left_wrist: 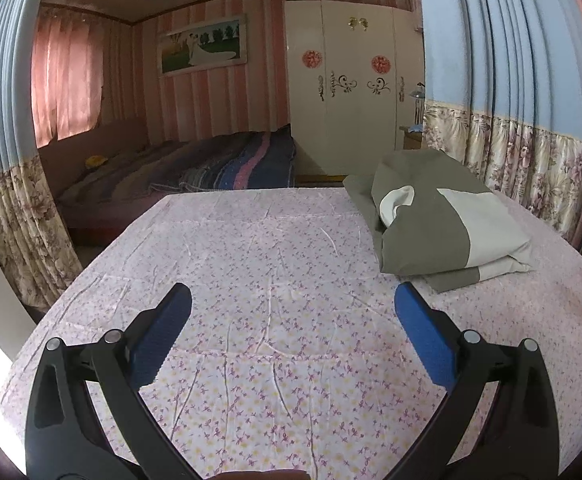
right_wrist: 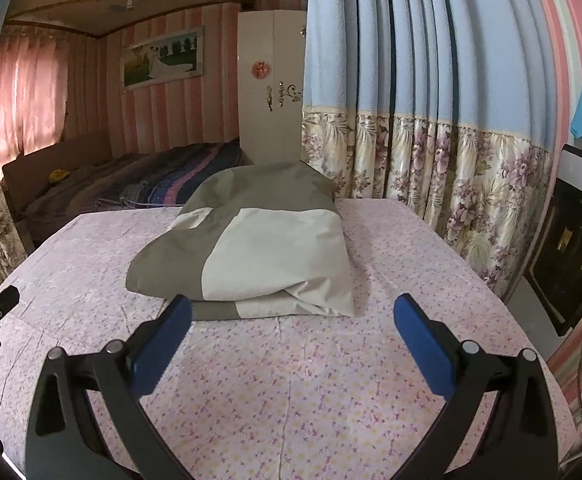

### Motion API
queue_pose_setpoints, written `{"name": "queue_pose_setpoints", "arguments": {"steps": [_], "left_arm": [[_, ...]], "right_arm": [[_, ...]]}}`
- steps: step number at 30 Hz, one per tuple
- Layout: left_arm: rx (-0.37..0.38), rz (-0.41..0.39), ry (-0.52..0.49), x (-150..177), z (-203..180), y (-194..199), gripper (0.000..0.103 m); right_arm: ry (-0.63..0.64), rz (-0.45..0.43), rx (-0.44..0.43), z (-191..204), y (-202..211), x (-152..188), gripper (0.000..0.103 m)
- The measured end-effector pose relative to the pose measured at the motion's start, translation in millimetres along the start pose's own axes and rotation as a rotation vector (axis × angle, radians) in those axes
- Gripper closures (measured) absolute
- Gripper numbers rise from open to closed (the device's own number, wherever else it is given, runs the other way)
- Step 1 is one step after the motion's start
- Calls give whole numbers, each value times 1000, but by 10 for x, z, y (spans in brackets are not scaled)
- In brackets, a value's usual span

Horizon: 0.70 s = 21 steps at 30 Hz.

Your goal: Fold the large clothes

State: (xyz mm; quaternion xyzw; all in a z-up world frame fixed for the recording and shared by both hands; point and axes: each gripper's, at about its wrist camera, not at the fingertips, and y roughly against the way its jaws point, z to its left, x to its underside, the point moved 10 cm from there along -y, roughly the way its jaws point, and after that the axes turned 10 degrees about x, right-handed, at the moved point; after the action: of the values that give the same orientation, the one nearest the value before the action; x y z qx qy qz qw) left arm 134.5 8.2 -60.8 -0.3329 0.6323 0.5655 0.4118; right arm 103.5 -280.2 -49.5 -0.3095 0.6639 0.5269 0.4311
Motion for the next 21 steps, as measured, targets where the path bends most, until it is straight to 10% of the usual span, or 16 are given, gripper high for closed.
{"name": "queue_pose_setpoints", "arguments": {"steps": [21], "left_arm": [[-2, -103, 55, -115, 19, 815, 3]], "right_arm": [[-18, -52, -46, -62, 749, -35, 2]]}}
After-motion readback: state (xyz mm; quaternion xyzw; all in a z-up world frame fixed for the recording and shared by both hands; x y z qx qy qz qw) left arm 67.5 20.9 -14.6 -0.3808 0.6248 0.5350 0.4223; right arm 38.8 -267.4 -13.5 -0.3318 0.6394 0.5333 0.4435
